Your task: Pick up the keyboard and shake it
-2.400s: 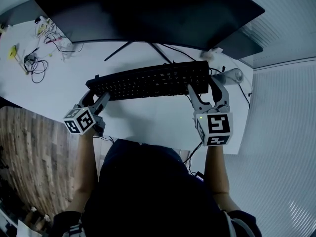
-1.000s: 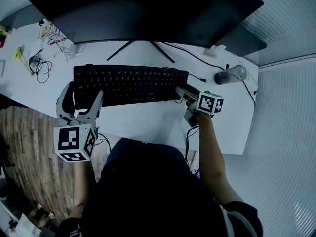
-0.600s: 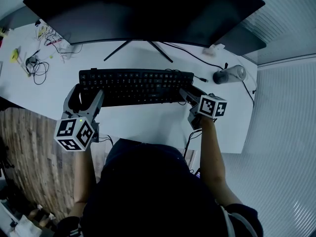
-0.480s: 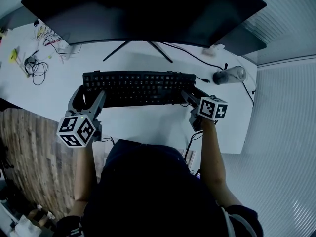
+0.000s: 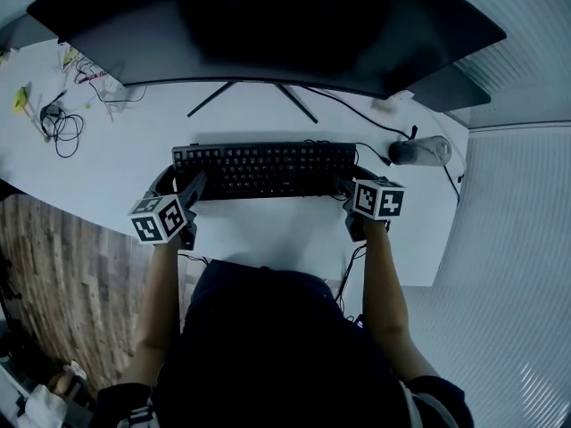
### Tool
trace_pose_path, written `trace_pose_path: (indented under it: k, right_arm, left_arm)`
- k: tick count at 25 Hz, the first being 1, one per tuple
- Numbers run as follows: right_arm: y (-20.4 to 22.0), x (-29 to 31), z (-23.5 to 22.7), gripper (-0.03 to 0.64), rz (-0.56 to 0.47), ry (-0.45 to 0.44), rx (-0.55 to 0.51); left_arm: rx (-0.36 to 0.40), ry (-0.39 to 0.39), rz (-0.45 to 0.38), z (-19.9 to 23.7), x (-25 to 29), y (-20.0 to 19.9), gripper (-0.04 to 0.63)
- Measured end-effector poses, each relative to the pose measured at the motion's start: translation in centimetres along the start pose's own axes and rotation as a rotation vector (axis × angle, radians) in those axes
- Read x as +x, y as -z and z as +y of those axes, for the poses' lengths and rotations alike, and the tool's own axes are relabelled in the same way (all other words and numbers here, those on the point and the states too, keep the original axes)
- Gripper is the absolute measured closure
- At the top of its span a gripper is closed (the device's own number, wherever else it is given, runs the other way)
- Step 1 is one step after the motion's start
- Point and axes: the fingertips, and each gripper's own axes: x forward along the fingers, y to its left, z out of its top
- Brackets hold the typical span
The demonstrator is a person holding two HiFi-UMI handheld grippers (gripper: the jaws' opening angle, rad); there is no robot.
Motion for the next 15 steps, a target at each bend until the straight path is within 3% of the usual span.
trace_pose_path:
  k: [11,15]
  right_arm:
    - [-0.7,2.4,-1.2,0.337,0.027,-0.002,0.034]
    - [-1.2,1.6,-1.2,0.336,-0.025,0.062,0.035]
  left_arm:
    - [0.048,-0.076,0.108,0.9,2.4,1.0,0.227]
    - [0.059,-0.113,0.106,1.1,2.3,0.7,0.227]
